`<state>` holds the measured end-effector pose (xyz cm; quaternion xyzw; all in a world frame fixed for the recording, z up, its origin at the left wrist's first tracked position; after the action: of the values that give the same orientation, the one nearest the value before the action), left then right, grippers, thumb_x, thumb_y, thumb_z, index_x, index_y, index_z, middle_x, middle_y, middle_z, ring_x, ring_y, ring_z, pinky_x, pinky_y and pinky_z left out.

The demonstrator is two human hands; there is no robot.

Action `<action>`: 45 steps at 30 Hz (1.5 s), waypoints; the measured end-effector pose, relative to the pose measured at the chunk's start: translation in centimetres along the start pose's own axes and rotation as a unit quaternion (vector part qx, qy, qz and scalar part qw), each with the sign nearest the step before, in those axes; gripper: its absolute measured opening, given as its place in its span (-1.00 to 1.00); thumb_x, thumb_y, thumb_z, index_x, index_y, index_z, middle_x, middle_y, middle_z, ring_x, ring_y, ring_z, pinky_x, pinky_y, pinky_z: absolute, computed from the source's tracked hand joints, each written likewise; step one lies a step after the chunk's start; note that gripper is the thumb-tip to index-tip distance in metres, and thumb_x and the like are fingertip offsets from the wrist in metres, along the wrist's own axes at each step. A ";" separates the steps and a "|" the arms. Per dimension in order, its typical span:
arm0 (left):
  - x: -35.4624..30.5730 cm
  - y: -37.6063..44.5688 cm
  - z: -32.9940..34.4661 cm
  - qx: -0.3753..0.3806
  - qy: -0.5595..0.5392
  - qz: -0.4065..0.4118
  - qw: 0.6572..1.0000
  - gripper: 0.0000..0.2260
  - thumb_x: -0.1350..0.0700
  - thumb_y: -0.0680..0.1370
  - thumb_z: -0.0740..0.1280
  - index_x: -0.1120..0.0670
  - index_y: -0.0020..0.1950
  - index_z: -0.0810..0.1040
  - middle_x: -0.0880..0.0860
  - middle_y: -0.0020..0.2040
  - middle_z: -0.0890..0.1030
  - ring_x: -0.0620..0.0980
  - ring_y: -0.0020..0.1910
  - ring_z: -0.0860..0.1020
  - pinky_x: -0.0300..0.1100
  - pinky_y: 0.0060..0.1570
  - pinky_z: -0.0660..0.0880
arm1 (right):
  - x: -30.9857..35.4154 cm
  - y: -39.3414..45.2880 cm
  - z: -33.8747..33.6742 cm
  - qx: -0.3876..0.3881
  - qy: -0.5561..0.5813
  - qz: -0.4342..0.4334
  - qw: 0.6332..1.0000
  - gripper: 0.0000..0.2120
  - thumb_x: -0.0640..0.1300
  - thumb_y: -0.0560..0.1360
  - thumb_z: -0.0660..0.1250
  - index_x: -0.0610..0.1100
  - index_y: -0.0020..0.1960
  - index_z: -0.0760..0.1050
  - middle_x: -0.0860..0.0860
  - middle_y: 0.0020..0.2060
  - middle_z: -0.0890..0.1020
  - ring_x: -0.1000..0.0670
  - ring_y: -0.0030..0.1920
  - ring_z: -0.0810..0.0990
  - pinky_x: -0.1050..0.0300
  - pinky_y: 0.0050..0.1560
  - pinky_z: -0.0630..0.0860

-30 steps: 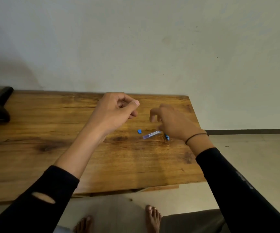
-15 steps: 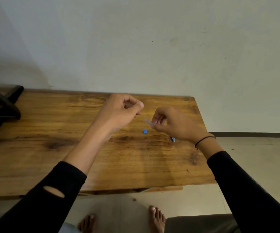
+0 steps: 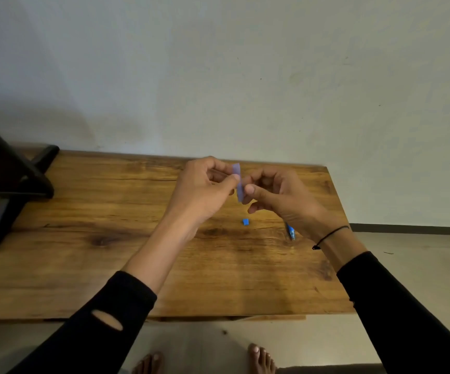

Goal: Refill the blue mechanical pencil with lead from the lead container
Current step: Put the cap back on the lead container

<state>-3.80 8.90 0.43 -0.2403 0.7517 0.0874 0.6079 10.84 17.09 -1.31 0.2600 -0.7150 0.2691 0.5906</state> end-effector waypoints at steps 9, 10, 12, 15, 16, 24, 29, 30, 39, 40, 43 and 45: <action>0.6 0.1 -0.9 -0.014 -0.012 -0.029 0.999 -0.95 0.13 0.62 0.37 0.02 0.04 0.63 -0.05 -0.18 0.81 -0.11 -0.13 0.80 0.10 0.20 0.69 | -4.4 0.2 3.3 0.048 -0.512 -0.036 0.857 -0.83 -0.31 0.55 0.41 -0.12 0.08 0.56 -0.07 -0.01 0.55 -0.20 -0.06 0.63 -0.15 -0.07 0.59; 0.6 0.1 -0.8 -0.013 -0.013 -0.029 0.999 -0.95 0.13 0.62 0.37 0.02 0.05 0.63 -0.05 -0.18 0.82 -0.11 -0.13 0.80 0.10 0.19 0.70 | -4.2 0.2 3.5 0.042 -0.534 -0.051 0.843 -0.86 -0.32 0.57 0.39 -0.13 0.06 0.53 -0.08 -0.02 0.54 -0.21 -0.08 0.62 -0.14 -0.12 0.57; 0.7 0.1 -0.7 -0.008 -0.008 -0.029 1.000 -0.95 0.12 0.63 0.38 0.01 0.05 0.63 -0.06 -0.19 0.82 -0.12 -0.11 0.80 0.10 0.20 0.69 | -3.9 0.1 3.7 0.035 -0.569 -0.057 0.820 -0.90 -0.29 0.60 0.38 -0.14 0.04 0.49 -0.09 -0.03 0.54 -0.18 -0.09 0.59 -0.09 -0.17 0.51; 0.6 0.0 -0.8 -0.004 0.008 -0.024 1.000 -0.94 0.12 0.63 0.39 -0.02 0.06 0.62 -0.09 -0.19 0.81 -0.12 -0.08 0.79 0.11 0.21 0.68 | -4.1 -0.1 3.3 0.020 -0.543 -0.037 0.838 -0.87 -0.27 0.58 0.41 -0.12 0.07 0.50 -0.08 -0.04 0.61 -0.16 -0.05 0.59 -0.11 -0.09 0.56; 0.6 0.0 -0.7 -0.001 0.018 -0.022 1.000 -0.94 0.12 0.62 0.38 -0.02 0.06 0.62 -0.09 -0.18 0.81 -0.12 -0.07 0.79 0.10 0.21 0.68 | -4.0 0.0 2.7 0.009 -0.513 -0.026 0.858 -0.85 -0.27 0.56 0.43 -0.10 0.05 0.52 -0.07 -0.06 0.64 -0.14 -0.05 0.61 -0.08 -0.08 0.57; 0.3 -0.3 0.8 0.051 0.122 0.055 0.990 -0.96 -0.03 0.55 0.35 -0.11 -0.02 0.55 -0.20 -0.24 0.77 -0.05 -0.21 0.74 0.20 0.03 0.70 | 2.6 -0.1 -2.9 -0.162 -0.094 -0.069 0.980 -0.91 -0.38 0.52 0.50 -0.32 0.02 0.67 -0.20 -0.13 0.73 -0.11 -0.19 0.75 0.13 -0.12 0.72; 0.2 -0.6 1.8 0.069 0.140 0.073 0.985 -0.91 -0.09 0.54 0.32 -0.17 0.02 0.55 -0.22 -0.22 0.75 -0.01 -0.11 0.75 0.22 -0.01 0.72 | 3.2 -0.1 -1.6 -0.136 -0.051 -0.082 0.986 -0.88 -0.39 0.54 0.48 -0.38 0.08 0.66 -0.21 -0.09 0.72 -0.09 -0.10 0.72 0.07 -0.13 0.74; 0.2 -0.5 1.9 0.071 0.142 0.078 0.984 -0.92 -0.08 0.55 0.33 -0.17 0.03 0.55 -0.22 -0.22 0.75 -0.01 -0.11 0.75 0.22 -0.01 0.72 | 3.1 -0.1 -1.6 -0.132 -0.046 -0.081 0.987 -0.88 -0.40 0.55 0.47 -0.39 0.08 0.65 -0.20 -0.10 0.72 -0.06 -0.11 0.72 0.07 -0.13 0.75; 0.5 -0.5 2.4 0.073 0.165 0.091 0.979 -0.94 0.06 0.64 0.40 -0.11 0.05 0.56 -0.08 -0.23 0.76 -0.02 -0.21 0.74 0.18 -0.02 0.71 | 2.7 -0.1 -1.7 -0.087 -0.070 -0.059 0.992 -0.92 -0.39 0.55 0.47 -0.37 0.04 0.66 -0.29 -0.11 0.74 -0.26 -0.06 0.77 -0.08 -0.03 0.77; 0.5 -0.5 2.5 0.075 0.181 0.097 0.976 -0.93 0.07 0.64 0.40 -0.11 0.06 0.56 -0.08 -0.24 0.76 -0.05 -0.23 0.72 0.16 -0.02 0.70 | 2.7 0.0 -1.7 -0.074 -0.094 -0.056 0.991 -0.94 -0.39 0.54 0.48 -0.35 0.02 0.67 -0.26 -0.13 0.75 -0.25 -0.08 0.77 -0.08 -0.03 0.76; 0.5 -0.7 2.6 0.073 0.216 0.116 0.967 -0.91 0.09 0.64 0.41 -0.11 0.05 0.55 -0.08 -0.22 0.75 -0.10 -0.25 0.70 0.11 -0.02 0.68 | 2.6 0.3 -1.5 -0.047 -0.147 -0.050 0.987 -0.96 -0.39 0.54 0.48 -0.31 -0.02 0.69 -0.21 -0.15 0.76 -0.20 -0.13 0.78 -0.10 -0.03 0.76; 0.7 -0.7 2.7 0.074 0.218 0.113 0.966 -0.90 0.10 0.65 0.41 -0.10 0.04 0.55 -0.08 -0.22 0.76 -0.11 -0.25 0.71 0.11 -0.03 0.69 | 2.5 0.3 -1.4 -0.047 -0.157 -0.051 0.985 -0.94 -0.38 0.54 0.49 -0.27 -0.03 0.70 -0.17 -0.16 0.77 -0.15 -0.13 0.79 -0.13 -0.01 0.76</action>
<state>-1.23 9.29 -0.79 -0.1215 0.8929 0.0455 0.4311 11.20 18.13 1.31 0.3069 -0.7964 0.1610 0.4956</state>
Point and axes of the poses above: each hand's wrist, its own y-axis towards the middle knuckle, its own z-axis out of the palm, x = y × z, the point moved 9 cm from there along y, towards the middle knuckle
